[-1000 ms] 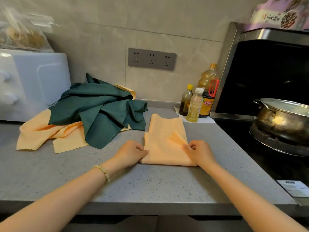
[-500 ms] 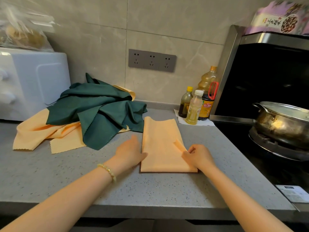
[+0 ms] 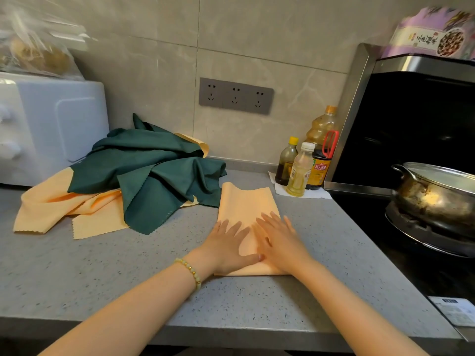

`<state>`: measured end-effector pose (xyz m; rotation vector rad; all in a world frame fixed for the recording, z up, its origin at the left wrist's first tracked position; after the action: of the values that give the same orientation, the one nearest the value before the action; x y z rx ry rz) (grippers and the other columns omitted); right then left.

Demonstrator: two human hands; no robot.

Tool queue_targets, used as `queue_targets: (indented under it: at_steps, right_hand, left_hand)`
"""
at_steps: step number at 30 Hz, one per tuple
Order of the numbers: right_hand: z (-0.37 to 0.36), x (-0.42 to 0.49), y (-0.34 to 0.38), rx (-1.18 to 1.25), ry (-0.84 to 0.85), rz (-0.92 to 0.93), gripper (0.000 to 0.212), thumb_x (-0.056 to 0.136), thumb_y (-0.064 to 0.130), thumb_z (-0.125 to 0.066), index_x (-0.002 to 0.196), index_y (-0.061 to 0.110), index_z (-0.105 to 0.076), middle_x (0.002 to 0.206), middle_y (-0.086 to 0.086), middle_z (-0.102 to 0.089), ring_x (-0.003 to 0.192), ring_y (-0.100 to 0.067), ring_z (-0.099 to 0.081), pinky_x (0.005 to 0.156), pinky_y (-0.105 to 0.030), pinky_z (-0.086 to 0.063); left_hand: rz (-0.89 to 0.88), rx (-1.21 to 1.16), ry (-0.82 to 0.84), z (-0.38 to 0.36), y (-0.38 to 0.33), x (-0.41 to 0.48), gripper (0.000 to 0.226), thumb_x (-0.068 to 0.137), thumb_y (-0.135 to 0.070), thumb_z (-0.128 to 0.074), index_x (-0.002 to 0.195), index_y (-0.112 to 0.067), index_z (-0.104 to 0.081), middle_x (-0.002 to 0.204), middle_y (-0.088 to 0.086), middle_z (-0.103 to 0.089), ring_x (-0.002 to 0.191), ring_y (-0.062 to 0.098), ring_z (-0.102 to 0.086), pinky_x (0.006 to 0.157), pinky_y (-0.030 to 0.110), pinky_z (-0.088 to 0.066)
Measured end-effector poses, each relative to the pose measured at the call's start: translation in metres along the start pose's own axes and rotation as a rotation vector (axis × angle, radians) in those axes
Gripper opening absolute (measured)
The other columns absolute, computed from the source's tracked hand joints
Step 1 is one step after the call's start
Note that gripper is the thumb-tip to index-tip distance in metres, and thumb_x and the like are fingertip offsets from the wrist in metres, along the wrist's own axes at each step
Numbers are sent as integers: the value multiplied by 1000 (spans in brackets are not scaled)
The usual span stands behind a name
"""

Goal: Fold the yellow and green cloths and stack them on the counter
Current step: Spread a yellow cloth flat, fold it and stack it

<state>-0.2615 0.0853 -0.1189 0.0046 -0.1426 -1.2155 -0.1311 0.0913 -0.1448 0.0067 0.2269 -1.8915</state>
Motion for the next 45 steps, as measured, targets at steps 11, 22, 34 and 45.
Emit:
queue_targets:
  at_steps: [11,22,34,45]
  right_hand:
    - [-28,-20,-15,80,179,-94,53,102,40,-13,151,30,2,159,3,10,146,-15,11,116,-39,8]
    - [-24,-52,-28,44,185,-64,57,101,45,-9,151,24,8,157,8,15,142,-7,19,115,-31,15]
    - [-6,-62,-41,135,57,96,46,98,52,-18,136,42,-41,146,16,-33,135,-11,-27,112,-25,-21]
    - [2,-86,-39,116,324,148,89,72,82,-42,146,47,-6,147,33,4,133,6,-13,114,-28,-22]
  left_hand:
    - [8,-31,30,-10,0,-13,100,77,-85,-27,151,-30,12,158,6,19,144,31,22,118,45,12]
    - [-29,-11,73,-10,22,-49,128,59,-93,-29,150,-17,20,155,4,29,140,21,31,115,36,19]
    - [-334,68,-160,16,21,-65,93,77,-79,-41,152,-27,-20,157,-10,-21,144,8,-12,115,21,3]
    - [-206,-5,57,18,18,-80,96,78,-67,-59,152,-26,-15,153,-5,-29,136,16,-31,113,31,-25]
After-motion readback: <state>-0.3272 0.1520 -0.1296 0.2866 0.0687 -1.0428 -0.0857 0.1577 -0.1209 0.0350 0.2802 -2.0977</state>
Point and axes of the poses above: each hand's wrist, its own x-axis towards the middle knuckle, its own z-axis out of the back of the hand, y = z × x, the point moved 5 cm from there along x, towards the middle knuckle
